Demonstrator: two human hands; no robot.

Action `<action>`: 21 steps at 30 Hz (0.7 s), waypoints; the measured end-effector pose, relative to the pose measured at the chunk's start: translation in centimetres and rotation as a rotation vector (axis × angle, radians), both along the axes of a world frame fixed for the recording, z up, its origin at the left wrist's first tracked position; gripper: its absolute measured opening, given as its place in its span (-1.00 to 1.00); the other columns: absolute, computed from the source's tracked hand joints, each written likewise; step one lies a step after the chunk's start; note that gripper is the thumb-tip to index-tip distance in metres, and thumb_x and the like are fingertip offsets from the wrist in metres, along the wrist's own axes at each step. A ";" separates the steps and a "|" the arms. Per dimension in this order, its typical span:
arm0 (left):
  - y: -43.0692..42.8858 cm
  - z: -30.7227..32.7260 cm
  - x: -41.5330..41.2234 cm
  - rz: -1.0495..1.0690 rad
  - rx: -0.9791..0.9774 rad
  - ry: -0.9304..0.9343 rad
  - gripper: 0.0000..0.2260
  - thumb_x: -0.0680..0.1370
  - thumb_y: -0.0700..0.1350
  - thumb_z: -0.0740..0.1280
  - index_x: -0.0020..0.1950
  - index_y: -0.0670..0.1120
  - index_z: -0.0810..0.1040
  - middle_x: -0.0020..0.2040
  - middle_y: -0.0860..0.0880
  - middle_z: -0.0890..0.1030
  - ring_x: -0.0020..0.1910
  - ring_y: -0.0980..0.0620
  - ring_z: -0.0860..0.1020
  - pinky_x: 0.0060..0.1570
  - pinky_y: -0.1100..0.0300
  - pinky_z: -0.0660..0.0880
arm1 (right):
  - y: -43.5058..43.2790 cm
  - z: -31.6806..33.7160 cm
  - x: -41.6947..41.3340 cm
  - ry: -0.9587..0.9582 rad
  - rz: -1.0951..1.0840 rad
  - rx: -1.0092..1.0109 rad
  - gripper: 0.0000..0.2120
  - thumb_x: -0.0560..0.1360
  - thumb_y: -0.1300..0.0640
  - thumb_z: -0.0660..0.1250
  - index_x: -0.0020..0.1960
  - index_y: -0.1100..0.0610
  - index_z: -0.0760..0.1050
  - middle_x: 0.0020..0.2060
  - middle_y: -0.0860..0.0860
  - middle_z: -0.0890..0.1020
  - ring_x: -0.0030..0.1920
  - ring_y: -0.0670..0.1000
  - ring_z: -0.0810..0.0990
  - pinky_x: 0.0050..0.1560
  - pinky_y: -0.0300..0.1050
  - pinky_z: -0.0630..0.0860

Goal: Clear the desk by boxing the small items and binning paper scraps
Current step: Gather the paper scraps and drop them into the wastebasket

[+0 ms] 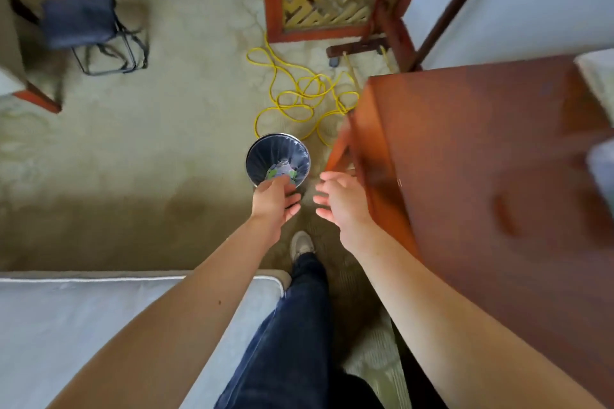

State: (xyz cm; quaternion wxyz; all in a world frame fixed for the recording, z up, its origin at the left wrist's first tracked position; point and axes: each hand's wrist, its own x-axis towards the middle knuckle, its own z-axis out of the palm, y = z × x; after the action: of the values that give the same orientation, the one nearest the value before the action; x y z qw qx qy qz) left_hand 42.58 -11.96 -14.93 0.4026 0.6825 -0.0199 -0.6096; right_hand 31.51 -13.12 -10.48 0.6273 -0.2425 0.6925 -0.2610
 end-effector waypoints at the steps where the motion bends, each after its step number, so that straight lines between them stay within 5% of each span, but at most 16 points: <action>1: 0.8 1.6 -0.9 -0.033 -0.022 -0.002 -0.81 0.58 -0.09 0.28 0.11 -0.16 0.55 -0.05 -0.07 0.59 -0.19 0.04 0.56 -0.29 0.20 0.53 | 1.2 1.6 -0.8 -0.002 -0.010 -0.027 -0.77 0.55 0.29 0.15 0.13 0.12 0.49 -0.01 0.07 0.58 -0.18 -0.03 0.55 -0.09 -0.10 0.58; 4: 3.3 6.3 -3.5 -0.139 -0.094 0.001 -0.91 0.59 -0.12 0.25 -0.06 -0.09 0.52 -0.16 -0.02 0.54 -0.21 0.05 0.52 -0.22 0.20 0.49 | 4.9 5.7 -3.7 -0.051 -0.106 -0.083 -0.73 0.51 0.34 0.18 0.15 0.16 0.51 -0.15 0.09 0.56 -0.30 -0.03 0.49 -0.24 -0.19 0.51; 7: 5.7 10.2 -6.3 -0.238 -0.162 0.002 -0.90 0.59 -0.12 0.25 -0.03 -0.11 0.52 -0.23 -0.01 0.54 -0.27 0.05 0.51 -0.21 0.20 0.48 | 8.5 9.1 -6.8 -0.073 -0.204 -0.125 -0.71 0.48 0.37 0.22 0.13 0.17 0.54 -0.25 0.07 0.53 -0.34 -0.03 0.47 -0.26 -0.18 0.50; 14: 10.6 16.0 -14.4 -0.450 -0.258 0.028 -0.90 0.59 -0.12 0.26 0.01 -0.13 0.52 -0.18 -0.03 0.56 -0.29 0.06 0.53 -0.40 0.24 0.48 | 16.7 12.7 -14.0 -0.102 -0.421 -0.208 -0.80 0.51 0.34 0.25 0.00 0.09 0.54 -0.23 0.07 0.59 -0.30 -0.01 0.52 -0.22 -0.13 0.51; 21: 16.8 21.1 -21.6 -0.669 -0.272 0.019 -0.90 0.61 -0.14 0.24 0.01 -0.10 0.54 -0.17 -0.04 0.58 -0.26 0.05 0.55 -0.27 0.21 0.48 | 24.1 15.9 -21.4 0.011 -0.518 -0.269 -0.81 0.52 0.29 0.22 0.05 0.08 0.51 -0.19 0.04 0.58 -0.26 -0.04 0.53 -0.24 -0.18 0.54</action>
State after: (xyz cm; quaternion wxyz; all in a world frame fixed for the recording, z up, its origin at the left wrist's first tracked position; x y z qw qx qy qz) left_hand 20.95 4.80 6.15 0.2680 0.5726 -0.3194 -0.7059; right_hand 10.15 10.95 5.44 0.4981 -0.1401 0.6940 -0.5007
